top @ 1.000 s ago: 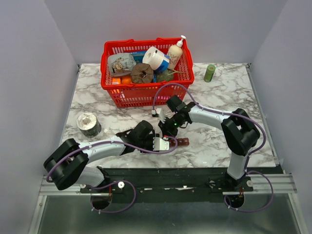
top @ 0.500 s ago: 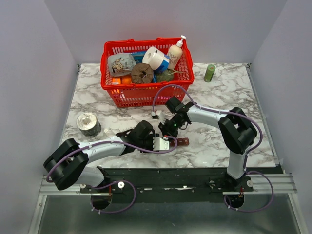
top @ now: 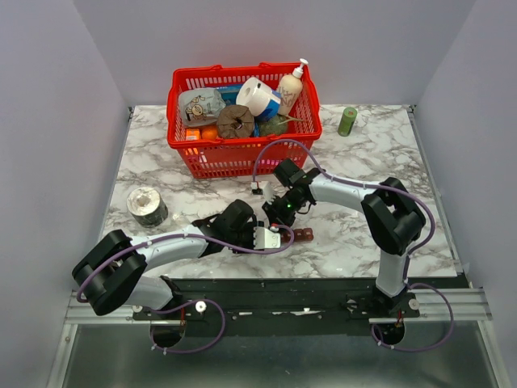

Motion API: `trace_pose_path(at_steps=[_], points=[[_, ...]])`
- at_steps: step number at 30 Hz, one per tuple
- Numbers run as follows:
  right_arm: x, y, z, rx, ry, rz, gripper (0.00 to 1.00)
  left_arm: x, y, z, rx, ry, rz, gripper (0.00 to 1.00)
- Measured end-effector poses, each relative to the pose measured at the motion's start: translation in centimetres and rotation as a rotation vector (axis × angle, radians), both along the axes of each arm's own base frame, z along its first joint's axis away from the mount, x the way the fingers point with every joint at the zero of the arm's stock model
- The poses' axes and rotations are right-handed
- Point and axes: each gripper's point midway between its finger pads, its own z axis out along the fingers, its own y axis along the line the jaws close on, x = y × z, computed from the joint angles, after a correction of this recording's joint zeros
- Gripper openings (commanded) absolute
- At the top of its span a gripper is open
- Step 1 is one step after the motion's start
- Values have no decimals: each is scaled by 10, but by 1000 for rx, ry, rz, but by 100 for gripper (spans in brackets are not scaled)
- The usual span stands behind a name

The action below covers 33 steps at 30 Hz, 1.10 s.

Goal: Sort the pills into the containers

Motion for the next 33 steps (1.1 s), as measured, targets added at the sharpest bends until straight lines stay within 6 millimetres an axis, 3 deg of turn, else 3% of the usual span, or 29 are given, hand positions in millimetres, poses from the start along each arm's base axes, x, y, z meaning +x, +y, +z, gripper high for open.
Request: trace_pose_path(at_steps=[11,25,29,33], points=[[3,3,5,17,9,-4,3,0,0,0,-1,1,3,39],[3,6,27,108,17,13,0,0,0,0,0,1,2,39],[2,5,21,90,31,3,1,0,0,0,-1,1,2,39],[3,0,-1,17,72,-37,0,0,0,0,0,2,3,39]])
